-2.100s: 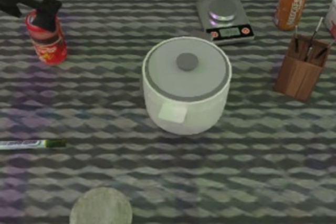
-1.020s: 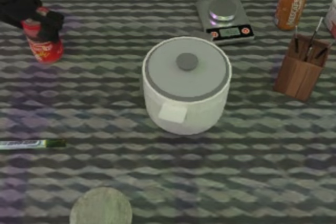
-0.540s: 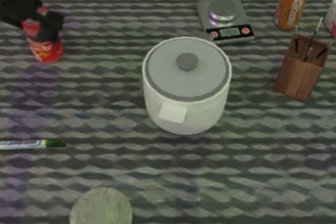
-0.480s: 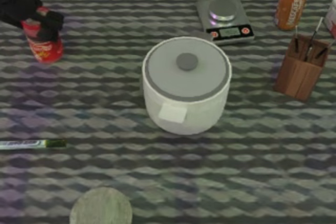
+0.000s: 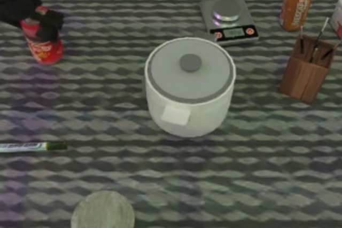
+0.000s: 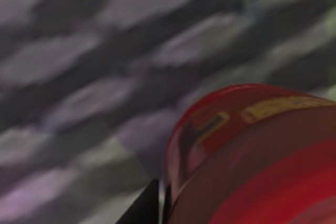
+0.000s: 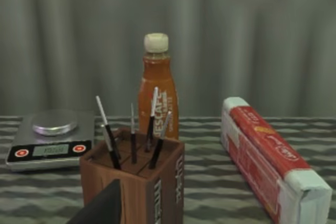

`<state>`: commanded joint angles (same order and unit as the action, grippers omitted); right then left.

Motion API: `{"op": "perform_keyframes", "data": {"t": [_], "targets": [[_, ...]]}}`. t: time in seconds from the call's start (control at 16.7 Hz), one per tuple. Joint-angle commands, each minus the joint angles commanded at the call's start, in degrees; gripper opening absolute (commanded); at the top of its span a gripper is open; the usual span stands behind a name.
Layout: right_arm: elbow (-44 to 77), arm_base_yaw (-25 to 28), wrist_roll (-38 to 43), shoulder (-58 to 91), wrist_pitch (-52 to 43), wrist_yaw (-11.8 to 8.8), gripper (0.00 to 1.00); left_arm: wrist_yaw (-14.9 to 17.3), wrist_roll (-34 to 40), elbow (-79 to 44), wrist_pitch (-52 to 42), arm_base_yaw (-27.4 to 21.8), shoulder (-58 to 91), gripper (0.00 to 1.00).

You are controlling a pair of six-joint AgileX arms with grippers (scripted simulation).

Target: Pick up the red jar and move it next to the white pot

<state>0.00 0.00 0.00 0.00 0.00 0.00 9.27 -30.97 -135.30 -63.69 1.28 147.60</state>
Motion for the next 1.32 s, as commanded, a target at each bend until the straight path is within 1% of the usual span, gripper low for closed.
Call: {"op": "perform_keyframes", "data": {"t": [0.54,0.66,0.96,1.14,1.32], "targets": [[0.0,0.0,0.0,0.0,0.0,0.0,1.0,-0.17,-0.45,25.58,-0.5,1.54,-26.05,0.0],[0.0,0.0,0.0,0.0,0.0,0.0,1.0,-0.18,-0.53,27.78,-0.6,1.73,-28.27,0.0],[0.0,0.0,0.0,0.0,0.0,0.0,1.0,-0.24,-0.51,27.83,-0.52,1.34,-28.31,0.0],[0.0,0.0,0.0,0.0,0.0,0.0,1.0,-1.48,3.16,29.88,1.09,-0.51,-29.09,0.0],[0.0,0.0,0.0,0.0,0.0,0.0,1.0,-4.04,12.15,34.43,4.34,-4.44,-30.67,0.0]]}}
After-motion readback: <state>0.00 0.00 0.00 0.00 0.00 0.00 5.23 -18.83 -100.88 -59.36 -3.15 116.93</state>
